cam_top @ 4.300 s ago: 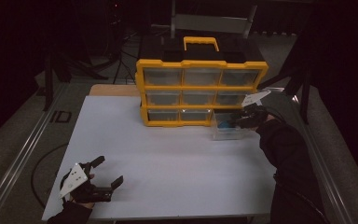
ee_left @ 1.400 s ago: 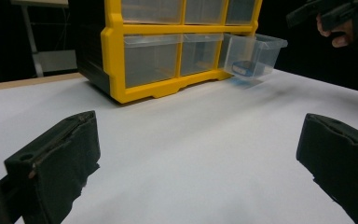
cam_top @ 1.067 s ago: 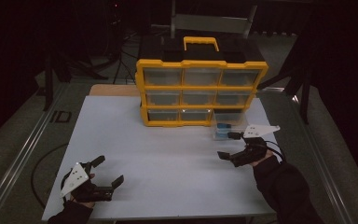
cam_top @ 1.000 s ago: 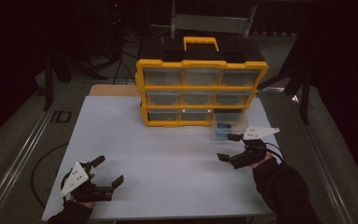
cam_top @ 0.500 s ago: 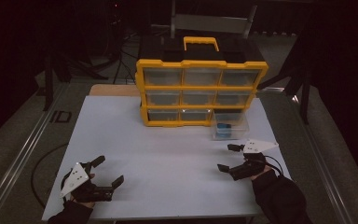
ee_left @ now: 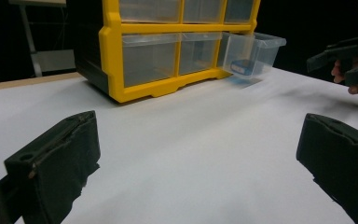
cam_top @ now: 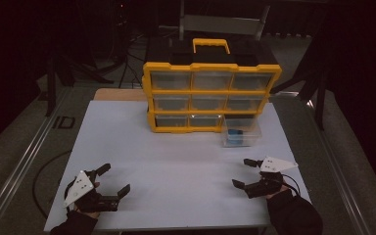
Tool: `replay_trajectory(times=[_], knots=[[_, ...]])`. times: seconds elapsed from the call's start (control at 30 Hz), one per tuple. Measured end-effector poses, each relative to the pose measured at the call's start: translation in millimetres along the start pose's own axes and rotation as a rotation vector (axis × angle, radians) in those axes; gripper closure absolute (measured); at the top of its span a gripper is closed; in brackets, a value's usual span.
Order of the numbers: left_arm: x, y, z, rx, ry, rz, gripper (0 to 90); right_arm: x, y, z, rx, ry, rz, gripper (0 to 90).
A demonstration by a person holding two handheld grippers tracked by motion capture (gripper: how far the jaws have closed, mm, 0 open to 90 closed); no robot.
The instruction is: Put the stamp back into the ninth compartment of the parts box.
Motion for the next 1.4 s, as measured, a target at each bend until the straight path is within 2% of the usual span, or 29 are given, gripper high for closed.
replay_trajectory(times=[0.23, 0.33, 0.5, 0.7, 0.8, 1.03, 1.1, 1.4], knots=[[-0.7, 0.6, 1.3, -0.006, -0.001, -0.001, 0.1, -7.5, 10.9, -11.7, -0.037, -0.035, -0.108, 8.4], [-0.6, 1.0, 1.4, -0.006, -0.002, 0.001, 0.1, -12.4, 15.4, -16.6, -0.041, -0.035, -0.182, 8.4], [-0.5, 0.0, 0.3, 0.002, -0.006, 0.001, 0.1, -20.0, 16.6, -22.9, -0.028, -0.03, -0.243, 8.4], [-0.8, -0.3, -0.4, 0.006, -0.004, -0.002, 0.1, -23.8, 11.1, -21.8, -0.024, 0.003, -0.318, 8.4], [-0.9, -0.2, -0.5, 0.007, -0.003, -0.002, 0.1, -24.5, 8.4, -19.2, -0.03, 0.001, -0.347, 8.4], [-1.2, 0.2, -1.6, 0.013, -0.006, -0.002, 0.1, -24.9, 4.2, -20.6, -0.011, -0.002, -0.36, 8.4], [-1.1, 1.1, -1.5, 0.013, -0.005, -0.001, 0.0, -23.8, 3.6, -20.0, -0.018, -0.017, -0.338, 8.4], [-1.6, 1.1, -1.7, 0.015, -0.006, -0.002, 0.1, -23.8, 3.5, -20.2, -0.017, -0.022, -0.328, 8.5]])
Point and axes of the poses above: each handheld gripper's, and its own axes: y roughly backward along the jaws, z roughly out of its top, x roughly to its left, the point moved 10 cm from there along -y, roughly forward along the jaws, and after that the axes turned 2 degrees about -y, right-handed, at the moved point
